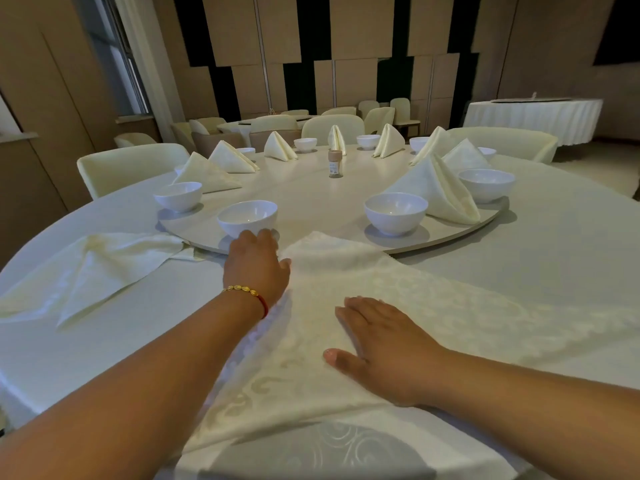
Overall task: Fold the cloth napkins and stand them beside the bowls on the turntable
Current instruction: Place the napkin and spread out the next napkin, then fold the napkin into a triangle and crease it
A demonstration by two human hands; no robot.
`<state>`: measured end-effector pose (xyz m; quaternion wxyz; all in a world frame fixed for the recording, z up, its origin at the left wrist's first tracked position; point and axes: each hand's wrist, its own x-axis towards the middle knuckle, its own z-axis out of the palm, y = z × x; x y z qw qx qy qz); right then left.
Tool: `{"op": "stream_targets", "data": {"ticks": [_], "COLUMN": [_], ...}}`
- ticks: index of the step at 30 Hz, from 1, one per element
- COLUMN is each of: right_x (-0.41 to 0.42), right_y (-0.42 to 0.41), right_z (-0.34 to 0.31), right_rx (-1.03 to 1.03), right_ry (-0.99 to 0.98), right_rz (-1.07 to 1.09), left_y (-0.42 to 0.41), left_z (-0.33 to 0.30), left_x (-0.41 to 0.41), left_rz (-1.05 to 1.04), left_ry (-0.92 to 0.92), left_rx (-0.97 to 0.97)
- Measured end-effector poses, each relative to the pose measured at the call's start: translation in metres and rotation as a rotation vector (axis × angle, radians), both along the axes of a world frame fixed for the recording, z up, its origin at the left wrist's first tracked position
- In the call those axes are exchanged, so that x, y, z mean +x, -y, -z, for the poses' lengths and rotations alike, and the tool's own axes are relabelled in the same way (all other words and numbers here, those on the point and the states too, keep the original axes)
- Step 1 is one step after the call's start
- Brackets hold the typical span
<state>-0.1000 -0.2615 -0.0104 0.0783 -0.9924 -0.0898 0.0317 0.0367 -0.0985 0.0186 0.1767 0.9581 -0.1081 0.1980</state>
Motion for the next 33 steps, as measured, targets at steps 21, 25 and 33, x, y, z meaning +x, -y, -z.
{"op": "stream_targets", "data": {"ticks": [21, 25, 33], "right_x": [-0.007, -0.008, -0.007], "right_y": [-0.001, -0.004, -0.013], "right_z": [-0.001, -0.002, -0.009], "right_rx": [0.005, -0.016, 0.011], "right_ry": [0.022, 0.018, -0.005], "right_rz": [-0.005, -0.002, 0.010], "left_y": [-0.083, -0.135, -0.212], "left_z": [0.039, 0.040, 0.038], "left_x": [-0.137, -0.135, -0.146], "left_rz": [0.271, 0.191, -0.289], "left_ry": [-0.374, -0.375, -0.168], "left_rx": [0.432, 0.326, -0.222]}}
